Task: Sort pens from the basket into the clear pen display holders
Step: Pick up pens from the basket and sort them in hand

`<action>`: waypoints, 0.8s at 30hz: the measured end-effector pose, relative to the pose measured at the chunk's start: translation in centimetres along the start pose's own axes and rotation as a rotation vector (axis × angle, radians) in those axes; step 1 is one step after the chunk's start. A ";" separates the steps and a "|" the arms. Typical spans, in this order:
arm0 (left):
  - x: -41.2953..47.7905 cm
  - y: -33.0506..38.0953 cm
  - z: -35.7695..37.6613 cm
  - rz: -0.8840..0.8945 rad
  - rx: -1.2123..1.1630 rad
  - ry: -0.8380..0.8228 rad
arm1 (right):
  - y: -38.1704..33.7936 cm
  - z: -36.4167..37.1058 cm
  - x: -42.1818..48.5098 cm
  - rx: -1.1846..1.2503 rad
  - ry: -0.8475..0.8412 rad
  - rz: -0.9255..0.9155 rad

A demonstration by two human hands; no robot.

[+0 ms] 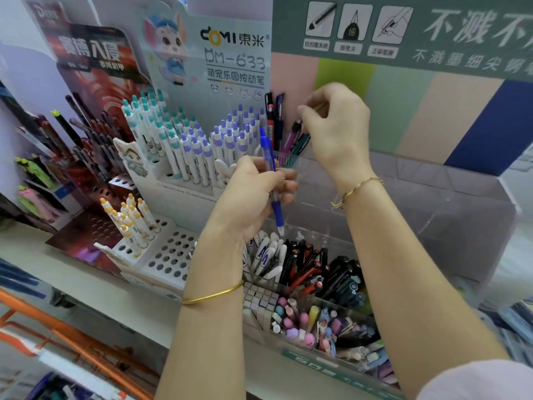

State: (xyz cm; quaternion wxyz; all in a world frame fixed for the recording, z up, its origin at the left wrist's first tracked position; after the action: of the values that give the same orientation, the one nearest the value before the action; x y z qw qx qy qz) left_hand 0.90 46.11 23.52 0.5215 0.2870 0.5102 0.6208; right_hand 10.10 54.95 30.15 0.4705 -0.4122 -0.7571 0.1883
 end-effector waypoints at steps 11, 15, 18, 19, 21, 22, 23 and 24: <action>-0.1 0.3 -0.6 0.058 0.128 0.012 | -0.9 -0.8 -1.0 0.518 -0.066 0.102; -0.5 -0.1 -1.6 0.017 0.182 0.092 | -1.0 -2.6 0.3 0.558 0.299 -0.001; -0.6 -0.3 -1.8 0.002 0.196 0.108 | -0.8 -1.2 0.3 0.358 0.246 -0.046; -0.6 -0.3 -1.8 0.002 0.204 0.111 | -0.7 -0.6 0.2 0.281 0.191 -0.051; -0.6 -0.3 -1.8 0.003 0.224 0.116 | -0.4 0.5 -0.1 0.122 0.078 -0.067; -0.6 -0.3 -1.9 0.004 0.233 0.117 | -0.2 1.0 -0.1 0.003 0.038 -0.073; -0.7 -0.3 -1.9 0.004 0.241 0.118 | -0.2 1.3 -0.2 -0.134 -0.001 -0.075; -0.7 -0.3 -1.9 0.003 0.247 0.120 | -0.1 1.5 -0.3 -0.255 -0.023 -0.069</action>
State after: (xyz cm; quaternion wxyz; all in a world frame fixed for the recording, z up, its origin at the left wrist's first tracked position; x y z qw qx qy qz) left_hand -0.50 44.77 22.78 0.4499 0.3119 0.6127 0.5701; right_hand 8.78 54.81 29.34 0.4118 -0.4405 -0.7938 0.0788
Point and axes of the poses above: each hand's wrist, its own x-axis towards the middle knuckle, its own z-axis out of the palm, y = z × x, the point moved 4 cm from there along x, towards the middle knuckle, and after that the axes turned 5 degrees about -z, right-handed, at the moved point
